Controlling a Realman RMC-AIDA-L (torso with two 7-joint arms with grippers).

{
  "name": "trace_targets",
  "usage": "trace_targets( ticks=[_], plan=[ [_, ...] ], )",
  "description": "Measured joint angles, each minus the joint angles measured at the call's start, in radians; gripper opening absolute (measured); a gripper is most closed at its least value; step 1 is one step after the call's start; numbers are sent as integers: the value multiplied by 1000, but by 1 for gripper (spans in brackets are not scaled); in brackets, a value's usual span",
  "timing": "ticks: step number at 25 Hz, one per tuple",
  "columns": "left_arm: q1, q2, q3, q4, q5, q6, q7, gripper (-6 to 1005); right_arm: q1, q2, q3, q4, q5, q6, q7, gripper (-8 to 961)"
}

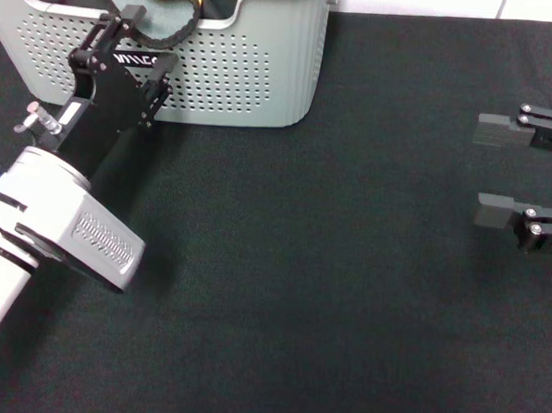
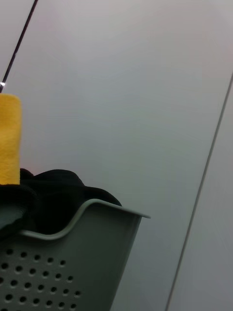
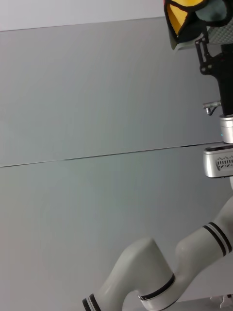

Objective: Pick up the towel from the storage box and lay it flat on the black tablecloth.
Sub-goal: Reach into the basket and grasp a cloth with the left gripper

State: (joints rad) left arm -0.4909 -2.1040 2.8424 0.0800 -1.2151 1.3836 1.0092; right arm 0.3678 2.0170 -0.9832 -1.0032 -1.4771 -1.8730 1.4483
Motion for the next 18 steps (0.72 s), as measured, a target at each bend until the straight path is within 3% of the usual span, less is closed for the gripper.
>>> trace_targets(
  ticks=[18],
  plan=[
    [-6,0,-14,30,-37,13,96,614,0,0,-2,6,-3,-1,-2,768]
  ],
)
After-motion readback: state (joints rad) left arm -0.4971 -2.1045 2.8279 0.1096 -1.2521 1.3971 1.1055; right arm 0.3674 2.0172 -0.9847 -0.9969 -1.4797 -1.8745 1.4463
